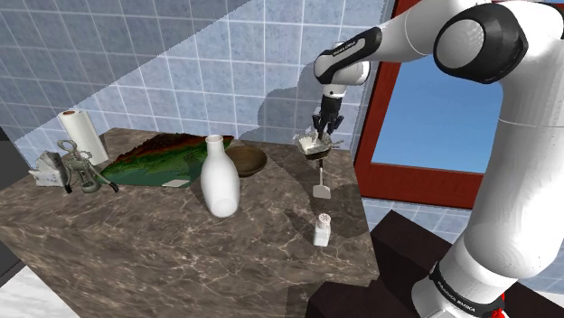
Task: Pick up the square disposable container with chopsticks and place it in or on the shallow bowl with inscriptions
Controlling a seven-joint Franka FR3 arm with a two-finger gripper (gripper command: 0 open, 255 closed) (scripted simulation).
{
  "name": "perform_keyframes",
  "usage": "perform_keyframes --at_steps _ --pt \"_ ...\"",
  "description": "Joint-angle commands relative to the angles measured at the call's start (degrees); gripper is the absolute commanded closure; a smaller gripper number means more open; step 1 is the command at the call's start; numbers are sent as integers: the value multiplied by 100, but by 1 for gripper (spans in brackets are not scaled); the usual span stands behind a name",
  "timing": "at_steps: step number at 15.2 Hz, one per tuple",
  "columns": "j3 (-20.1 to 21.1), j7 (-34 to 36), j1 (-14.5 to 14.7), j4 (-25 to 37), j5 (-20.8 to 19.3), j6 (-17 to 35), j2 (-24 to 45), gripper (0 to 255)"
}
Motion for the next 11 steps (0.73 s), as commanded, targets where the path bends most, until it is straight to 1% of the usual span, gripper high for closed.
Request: perform_keyframes --at_steps 1,11 --pt "-10 26 2 70 -29 -136 -71 255" --pt "-38 153 6 542 -134 -821 -302 255"
